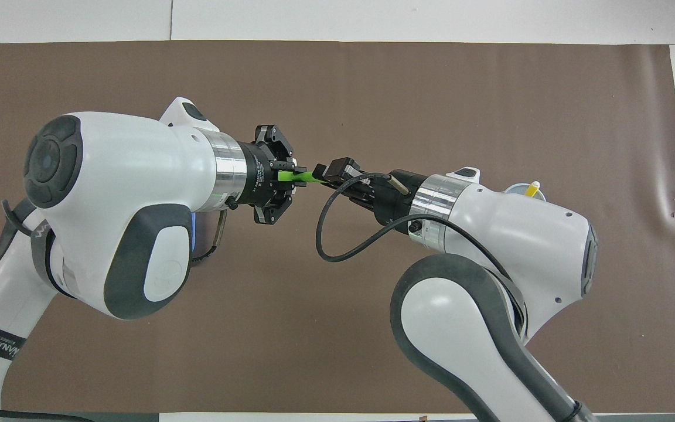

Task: Transfer and insert pens with both arms
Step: 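Grasp the green pen with the right gripper and open the left gripper, then insert the green pen into the cup with the right gripper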

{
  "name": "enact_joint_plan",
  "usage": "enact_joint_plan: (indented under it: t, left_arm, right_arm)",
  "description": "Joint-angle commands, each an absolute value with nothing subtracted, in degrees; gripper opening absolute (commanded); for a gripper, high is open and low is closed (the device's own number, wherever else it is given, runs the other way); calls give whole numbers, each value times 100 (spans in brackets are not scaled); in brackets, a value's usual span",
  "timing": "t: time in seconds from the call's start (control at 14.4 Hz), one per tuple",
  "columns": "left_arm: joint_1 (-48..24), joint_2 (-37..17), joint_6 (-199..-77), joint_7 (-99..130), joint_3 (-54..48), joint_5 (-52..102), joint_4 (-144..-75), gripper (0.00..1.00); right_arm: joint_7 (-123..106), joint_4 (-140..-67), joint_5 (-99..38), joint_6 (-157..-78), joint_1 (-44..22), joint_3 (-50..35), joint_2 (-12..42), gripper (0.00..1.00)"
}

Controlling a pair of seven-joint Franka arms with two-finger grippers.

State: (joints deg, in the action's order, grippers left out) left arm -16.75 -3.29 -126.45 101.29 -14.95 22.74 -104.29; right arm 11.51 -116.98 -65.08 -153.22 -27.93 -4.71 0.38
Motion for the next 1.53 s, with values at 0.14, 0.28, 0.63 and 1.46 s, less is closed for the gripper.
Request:
enact_joint_plan:
  t: [0.14,0.28,0.63,1.46]
  left_arm:
    - [-1740,-308,-12709,10090,-1468,2364,-10477,0]
    - [-1749,-308,-12709,10055,-1468,2321,-10468,97]
    - [-1661,-299,-12622,8592,-1442,2276,-10485,100]
    - [-519,-237,-12130,4073,-1397,1372,-10626,100]
  right_arm:
    - [976,-11725,-6645,-15346,-2786,-492,0,0]
    - [967,-11725,-6636,-15337,-2742,-492,0,0]
    - [906,-11698,-6400,-14961,-2576,-457,-52,0]
    - [-2518,-10705,-1262,-11022,-71,-439,-220,0]
